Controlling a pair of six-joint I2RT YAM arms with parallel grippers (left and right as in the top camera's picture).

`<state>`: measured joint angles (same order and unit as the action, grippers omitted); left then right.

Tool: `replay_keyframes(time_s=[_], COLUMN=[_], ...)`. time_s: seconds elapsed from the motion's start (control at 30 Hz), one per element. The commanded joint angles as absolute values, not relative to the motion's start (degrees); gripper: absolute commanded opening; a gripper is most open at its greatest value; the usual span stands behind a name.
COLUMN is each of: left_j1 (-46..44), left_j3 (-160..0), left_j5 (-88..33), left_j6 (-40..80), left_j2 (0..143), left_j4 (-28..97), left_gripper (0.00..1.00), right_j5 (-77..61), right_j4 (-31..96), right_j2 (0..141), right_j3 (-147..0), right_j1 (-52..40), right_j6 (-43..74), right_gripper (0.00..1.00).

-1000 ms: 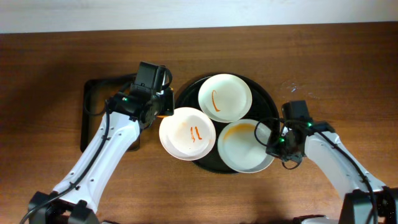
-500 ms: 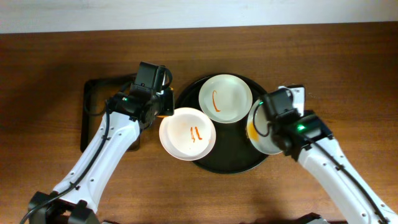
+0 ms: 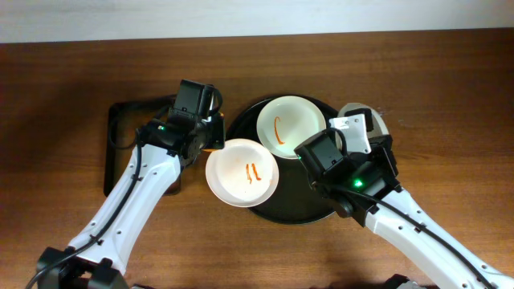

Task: Clean dirty plates on tray and stack at the side
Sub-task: 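Lift the cleaned plate with the right gripper and place it right of the tray, then grip the left sauce plate with the right gripper and drag it toward center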

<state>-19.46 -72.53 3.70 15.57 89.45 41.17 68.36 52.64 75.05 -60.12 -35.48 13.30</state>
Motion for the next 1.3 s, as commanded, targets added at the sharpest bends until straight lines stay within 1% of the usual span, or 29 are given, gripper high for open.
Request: replay_keyframes(time_s=[0.0,0.33,0.43,0.47,0.53,0.6,0.7,0.83,0.9,1.0,1.2,1.27], left_j1=[-19.3,-19.3,-19.3,-19.3,-19.3,-19.3,-19.3,-19.3,-19.3,-19.3,-19.3,-19.3], left_j3=[-72.7,-72.7,-72.7,-72.7,-72.7,-72.7,-72.7,-72.7,-72.7,-72.7,-72.7,-72.7], left_j5=[4.4,4.4,4.4,4.4,4.4,4.4,4.4,4.4,4.4,4.4,4.4,4.4], left_j6=[14.9,14.9,14.9,14.9,14.9,14.9,14.9,14.9,14.9,14.9,14.9,14.9], left_j2=[88.0,88.0,88.0,88.0,88.0,88.0,88.0,88.0,88.0,88.0,88.0,88.0], left_j4=[41.0,41.0,41.0,41.0,41.0,41.0,41.0,41.0,41.1,41.0,41.1,41.1], left_gripper=[0.00,0.00,0.00,0.00,0.00,0.00,0.00,0.00,0.00,0.00,0.00,0.00], right_j5=[72.5,72.7,62.8,57.1,52.1,48.2,38.0,11.9,7.4,1.7,1.7,1.2], right_j4=[52.5,51.1,49.2,48.7,48.8,48.8,47.0,42.7,42.0,39.5,32.3,29.9], right_j2=[74.7,74.7,74.7,74.7,74.6,74.5,74.6,76.0,78.2,83.7,94.6,95.2], right_j3=[-61.4,-61.4,-61.4,-61.4,-61.4,-61.6,-61.8,-61.8,-61.8,-61.8,-61.8,-61.8], right_j1=[-36.0,-36.0,-34.5,-32.4,-26.7,-19.4,-5.0,22.8,28.6,33.2,33.5,33.5], right_j6=[13.7,13.7,14.0,15.7,19.8,20.5,21.5,22.0,22.0,21.9,21.9,21.9], right_gripper=[0.04,0.04,0.04,0.04,0.04,0.04,0.04,0.04,0.04,0.04,0.04,0.08])
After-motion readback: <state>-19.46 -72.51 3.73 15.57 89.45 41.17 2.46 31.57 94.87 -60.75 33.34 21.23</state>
